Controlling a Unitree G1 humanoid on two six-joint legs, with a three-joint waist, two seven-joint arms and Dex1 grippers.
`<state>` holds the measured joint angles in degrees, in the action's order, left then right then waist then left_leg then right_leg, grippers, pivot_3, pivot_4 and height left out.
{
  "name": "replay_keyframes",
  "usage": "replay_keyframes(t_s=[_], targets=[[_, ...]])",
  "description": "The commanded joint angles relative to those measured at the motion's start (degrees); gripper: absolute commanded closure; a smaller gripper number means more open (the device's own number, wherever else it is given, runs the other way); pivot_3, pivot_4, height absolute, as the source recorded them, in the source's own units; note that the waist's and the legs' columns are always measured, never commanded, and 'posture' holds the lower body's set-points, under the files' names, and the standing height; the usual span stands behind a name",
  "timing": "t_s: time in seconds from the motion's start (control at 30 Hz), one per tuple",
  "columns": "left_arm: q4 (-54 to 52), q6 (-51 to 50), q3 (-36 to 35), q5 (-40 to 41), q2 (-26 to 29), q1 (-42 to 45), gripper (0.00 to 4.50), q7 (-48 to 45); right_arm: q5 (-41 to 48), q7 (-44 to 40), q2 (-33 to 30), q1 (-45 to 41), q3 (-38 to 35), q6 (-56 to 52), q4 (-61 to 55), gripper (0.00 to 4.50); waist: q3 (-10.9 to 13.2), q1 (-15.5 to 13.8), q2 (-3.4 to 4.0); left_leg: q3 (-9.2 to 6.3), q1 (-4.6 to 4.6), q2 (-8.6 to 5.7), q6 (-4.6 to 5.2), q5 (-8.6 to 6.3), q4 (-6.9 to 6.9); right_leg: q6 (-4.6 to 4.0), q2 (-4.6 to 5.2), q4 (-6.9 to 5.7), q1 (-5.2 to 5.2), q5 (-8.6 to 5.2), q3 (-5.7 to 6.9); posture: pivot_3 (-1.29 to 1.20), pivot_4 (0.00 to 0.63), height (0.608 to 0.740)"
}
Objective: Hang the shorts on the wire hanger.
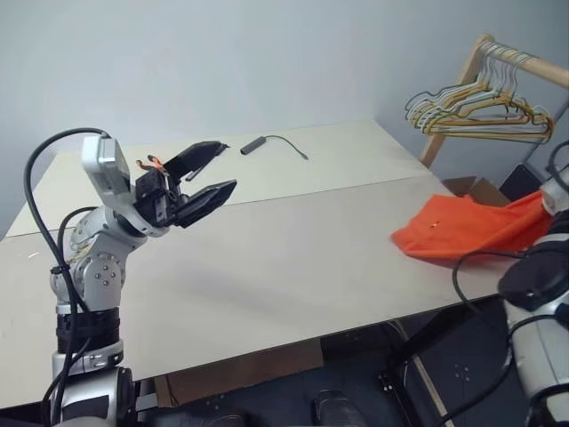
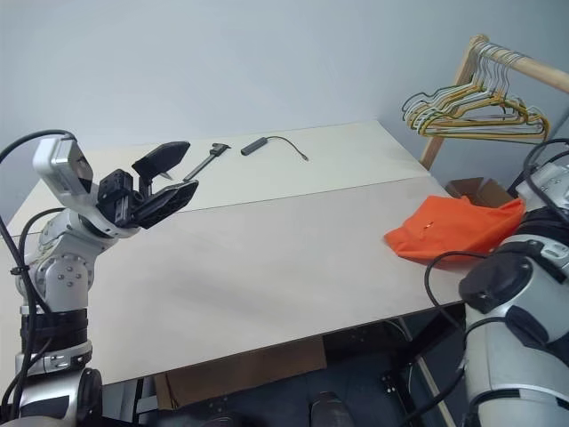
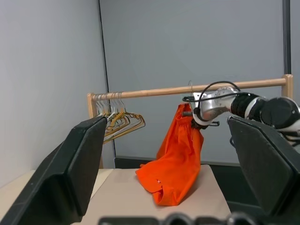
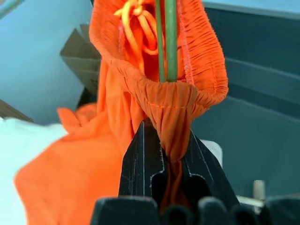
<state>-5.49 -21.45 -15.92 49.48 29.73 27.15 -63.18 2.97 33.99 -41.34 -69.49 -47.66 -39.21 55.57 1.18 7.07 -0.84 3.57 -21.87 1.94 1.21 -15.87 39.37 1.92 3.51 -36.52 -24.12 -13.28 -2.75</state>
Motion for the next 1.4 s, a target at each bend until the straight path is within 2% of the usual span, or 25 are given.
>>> replay_keyframes(t_s=[0.03,0.27,0.67,0.87,0.97,1.0,1.03,1.1,1.4], targets=[[-1.72,1.03,-0.30,-0.33,0.21,0.38,0.03,0.44,3.20,1.11,-3.19,-2.84,0.50,3.47,4.81,4.50,0.00,-0.06,0.00,-0.02,0.00,-0.02,0.00,0.01,-0.07,0.00,-0.04,0.08,0.03,0.00,-0.04,-0.03,0.000,0.740],[-1.95,0.93,-0.04,0.22,0.00,0.38,0.03,-0.17,8.78,2.81,-4.94,-2.48,0.07,4.17,11.43,4.50,0.00,-0.02,0.00,0.08,0.00,-0.07,0.01,0.02,-0.27,0.10,-0.07,0.47,0.09,0.11,-0.26,-0.04,0.000,0.740],[-2.13,0.73,0.42,0.42,-0.25,0.46,0.03,-0.27,10.19,2.53,-4.70,-0.66,6.07,4.98,12.33,4.50,-0.01,-0.02,-0.01,0.13,0.03,-0.08,0.01,0.02,-0.32,0.14,-0.09,0.56,0.14,0.13,-0.38,-0.03,0.000,0.740],[-2.46,0.81,0.11,1.14,-0.82,0.47,0.00,0.07,10.68,2.26,-4.46,-0.21,7.91,5.35,12.17,2.50,-0.01,-0.12,-0.01,0.15,0.03,-0.10,0.01,0.02,-0.32,0.16,-0.08,0.56,0.14,0.14,-0.42,-0.03,0.000,0.740],[-2.49,0.69,-0.19,1.32,-0.64,0.38,0.00,-0.11,10.42,2.96,-4.41,-0.25,8.56,5.42,11.81,1.34,-0.01,-0.12,-0.01,0.17,0.03,-0.10,0.01,0.02,-0.33,0.17,-0.08,0.56,0.11,0.14,-0.45,-0.03,0.000,0.740],[-2.44,0.66,-0.24,1.34,-0.58,0.35,0.00,-0.18,10.31,3.17,-4.40,-0.25,8.80,5.45,11.69,1.16,-0.01,-0.12,-0.01,0.17,0.02,-0.10,0.01,0.02,-0.33,0.17,-0.08,0.56,0.11,0.14,-0.45,-0.03,0.000,0.740],[-2.12,0.70,-0.21,1.08,-0.36,0.49,0.00,-0.33,10.03,3.53,-4.47,-0.08,9.30,5.58,11.26,0.68,-0.01,-0.11,-0.01,0.17,0.03,-0.10,0.01,0.02,-0.34,0.17,-0.08,0.56,0.11,0.14,-0.45,-0.02,0.000,0.740],[-1.48,0.67,-0.22,0.79,-0.04,0.96,0.00,-0.45,9.58,4.24,-4.51,0.27,10.30,5.73,10.60,0.02,-0.01,-0.16,-0.01,0.18,0.03,-0.10,0.01,0.02,-0.34,0.17,-0.08,0.56,0.11,0.14,-0.46,-0.02,0.000,0.740],[-2.76,0.73,-0.93,1.07,0.54,0.43,0.00,0.49,7.01,7.31,-2.86,1.40,15.52,7.11,4.43,0.02,-0.01,-0.56,0.00,0.19,0.04,-0.10,0.02,0.02,-0.34,0.18,-0.08,0.53,0.10,0.15,-0.49,0.03,0.000,0.740]])
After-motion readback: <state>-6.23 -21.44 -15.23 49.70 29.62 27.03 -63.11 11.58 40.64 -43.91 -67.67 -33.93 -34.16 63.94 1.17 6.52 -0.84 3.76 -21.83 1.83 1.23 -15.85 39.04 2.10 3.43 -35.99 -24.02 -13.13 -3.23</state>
